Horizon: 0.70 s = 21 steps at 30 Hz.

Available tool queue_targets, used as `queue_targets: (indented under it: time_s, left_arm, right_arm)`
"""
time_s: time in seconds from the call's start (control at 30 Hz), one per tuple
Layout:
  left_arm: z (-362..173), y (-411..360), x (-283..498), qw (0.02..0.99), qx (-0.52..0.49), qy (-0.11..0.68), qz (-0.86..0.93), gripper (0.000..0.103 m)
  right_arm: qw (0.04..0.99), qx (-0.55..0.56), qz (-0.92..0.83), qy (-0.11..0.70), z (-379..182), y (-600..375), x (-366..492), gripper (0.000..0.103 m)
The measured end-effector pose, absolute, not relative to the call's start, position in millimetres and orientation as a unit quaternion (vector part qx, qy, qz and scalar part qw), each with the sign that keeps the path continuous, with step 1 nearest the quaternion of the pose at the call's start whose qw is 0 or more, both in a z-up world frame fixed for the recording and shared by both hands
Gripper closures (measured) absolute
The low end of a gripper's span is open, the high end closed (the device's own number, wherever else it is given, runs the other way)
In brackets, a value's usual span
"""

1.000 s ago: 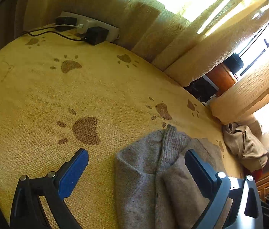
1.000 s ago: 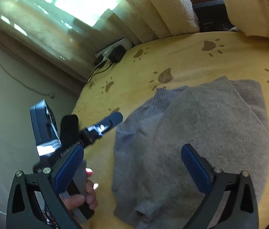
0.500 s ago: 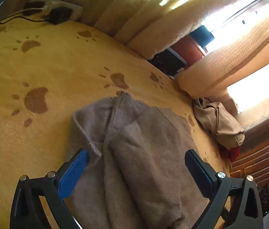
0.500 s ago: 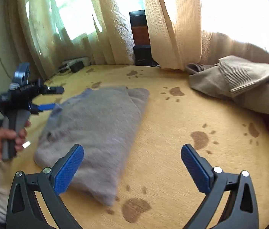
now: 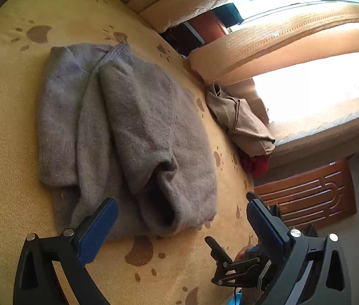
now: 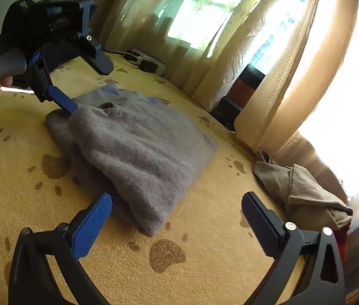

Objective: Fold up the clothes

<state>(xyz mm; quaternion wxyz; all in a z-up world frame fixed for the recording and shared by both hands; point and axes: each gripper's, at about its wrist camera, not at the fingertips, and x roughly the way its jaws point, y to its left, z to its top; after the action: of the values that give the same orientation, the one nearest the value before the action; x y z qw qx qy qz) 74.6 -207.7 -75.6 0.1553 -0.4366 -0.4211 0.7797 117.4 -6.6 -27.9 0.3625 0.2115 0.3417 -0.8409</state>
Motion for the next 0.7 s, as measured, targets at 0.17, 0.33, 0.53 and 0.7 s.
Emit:
queue_targets:
  time_s: [0.17, 0.33, 0.53, 0.7]
  left_arm:
    - [-84.3, -183.5, 68.8, 0.176, -0.462, -0.405, 0.769, 0.0]
    - [-105.1, -169.4, 59.2, 0.17, -0.473, -0.42, 0.755, 0.0]
    - [-114.0, -180.1, 55.6, 0.147, -0.467, -0.482, 0.727, 0.0]
    - [-110.4, -178.7, 46.4, 0.145, -0.466, -0.512, 0.707, 0.0]
  right_arm:
    - [0.37, 0.298, -0.818, 0.325, -54.5, -0.9, 102.4, 0.0]
    - [0.398, 0.405, -0.792, 0.224, -66.1, 20.4, 71.3, 0.001]
    - [0.405, 0.411, -0.788, 0.215, -68.2, 22.6, 67.5, 0.0]
    - [0.407, 0.412, -0.787, 0.213, -68.6, 22.3, 66.2, 0.0]
